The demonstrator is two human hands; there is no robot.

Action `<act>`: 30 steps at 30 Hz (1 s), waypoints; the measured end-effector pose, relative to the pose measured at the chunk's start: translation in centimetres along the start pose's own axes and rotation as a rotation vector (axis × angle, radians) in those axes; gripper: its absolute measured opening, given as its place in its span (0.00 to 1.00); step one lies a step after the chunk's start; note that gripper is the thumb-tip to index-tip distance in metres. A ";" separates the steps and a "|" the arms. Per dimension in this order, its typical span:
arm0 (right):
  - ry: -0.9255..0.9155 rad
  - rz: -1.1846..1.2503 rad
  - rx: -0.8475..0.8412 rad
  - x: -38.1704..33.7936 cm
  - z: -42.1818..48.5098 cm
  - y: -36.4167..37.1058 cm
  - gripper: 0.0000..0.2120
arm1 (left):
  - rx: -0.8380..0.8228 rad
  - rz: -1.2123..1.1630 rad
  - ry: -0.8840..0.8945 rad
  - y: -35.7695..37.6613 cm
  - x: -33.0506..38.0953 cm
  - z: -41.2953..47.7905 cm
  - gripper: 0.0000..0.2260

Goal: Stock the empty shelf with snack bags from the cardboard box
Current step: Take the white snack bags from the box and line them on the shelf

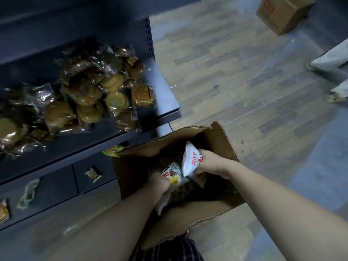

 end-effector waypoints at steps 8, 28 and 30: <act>0.072 0.519 -0.120 -3.0 -9.2 -3.5 0.19 | -0.395 -0.628 0.168 -2.8 7.1 -10.2 0.29; -0.563 1.011 -0.095 -21.7 -23.3 -12.8 0.34 | -0.106 0.168 1.542 -15.3 24.4 -39.0 0.31; -0.574 1.004 -0.151 -22.6 -24.3 -13.1 0.37 | 0.049 0.574 1.789 -15.5 24.0 -42.4 0.30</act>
Point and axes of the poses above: each hand's wrist, its own z-axis towards the middle knuckle, its own y-axis out of the palm, x = y × z, the point moved 8 cm from there along z, towards the middle knuckle, and after that the axes turned 14 degrees about -z, right-handed, at the moved point
